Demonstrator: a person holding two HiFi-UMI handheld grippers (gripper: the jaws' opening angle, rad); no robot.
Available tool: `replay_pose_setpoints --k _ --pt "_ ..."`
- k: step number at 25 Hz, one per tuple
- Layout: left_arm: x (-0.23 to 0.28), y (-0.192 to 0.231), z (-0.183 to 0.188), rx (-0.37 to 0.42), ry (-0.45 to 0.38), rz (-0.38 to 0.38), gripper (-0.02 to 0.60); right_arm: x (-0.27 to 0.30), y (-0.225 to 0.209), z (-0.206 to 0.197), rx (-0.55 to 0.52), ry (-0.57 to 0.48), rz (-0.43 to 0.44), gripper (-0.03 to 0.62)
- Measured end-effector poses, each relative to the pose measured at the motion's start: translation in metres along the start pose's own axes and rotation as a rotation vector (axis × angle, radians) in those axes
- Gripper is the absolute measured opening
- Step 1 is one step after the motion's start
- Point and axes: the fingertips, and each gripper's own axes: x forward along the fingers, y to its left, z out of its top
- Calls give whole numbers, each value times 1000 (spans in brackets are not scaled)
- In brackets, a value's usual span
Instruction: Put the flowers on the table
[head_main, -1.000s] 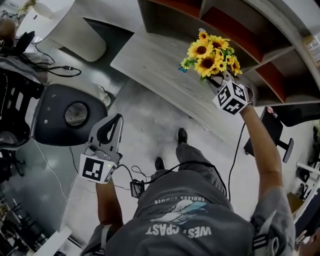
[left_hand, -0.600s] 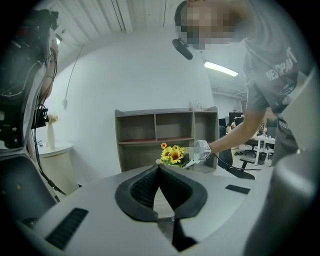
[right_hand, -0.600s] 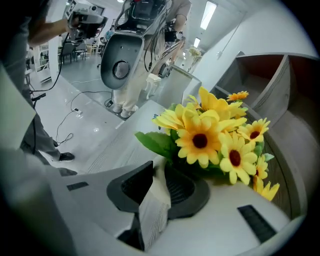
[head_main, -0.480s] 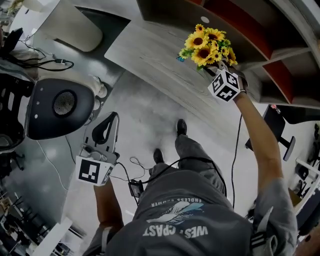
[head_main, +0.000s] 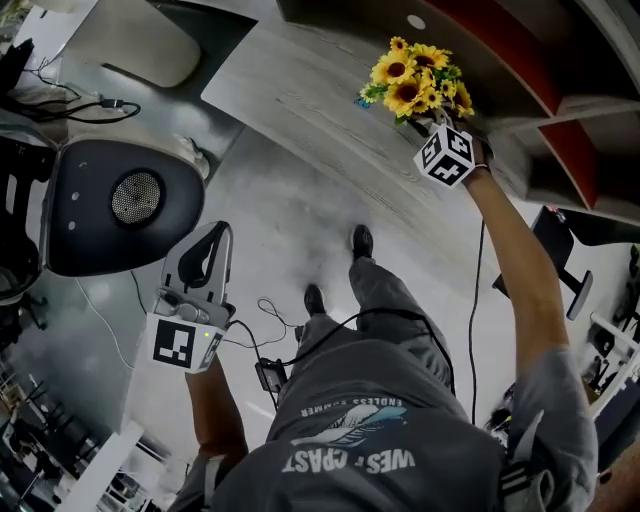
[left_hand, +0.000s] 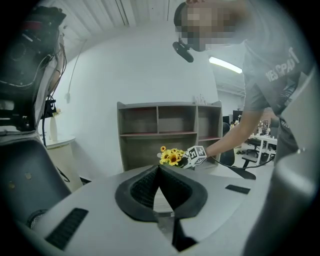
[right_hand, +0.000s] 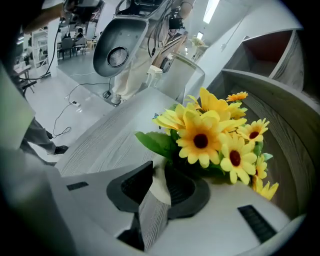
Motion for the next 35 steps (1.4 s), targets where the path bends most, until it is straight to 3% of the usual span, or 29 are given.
replay_pose_setpoints --k 12,18,24,27,35 --pt "6 -6 -2 -14 13 -1 14 26 5 -20 -26 35 -5 103" --pt "4 -5 -14 -60 60 11 14 35 5 -23 -57 45 -30 107" --pt "3 -6 -5 -16 11 5 14 34 3 -21 -69 47 -27 106" --pt "1 -3 -4 -19 6 12 14 35 2 -19 -78 45 -32 73" --pt "-9 -4 -2 -9 0 17 14 28 -1 -9 -84 48 -30 71"
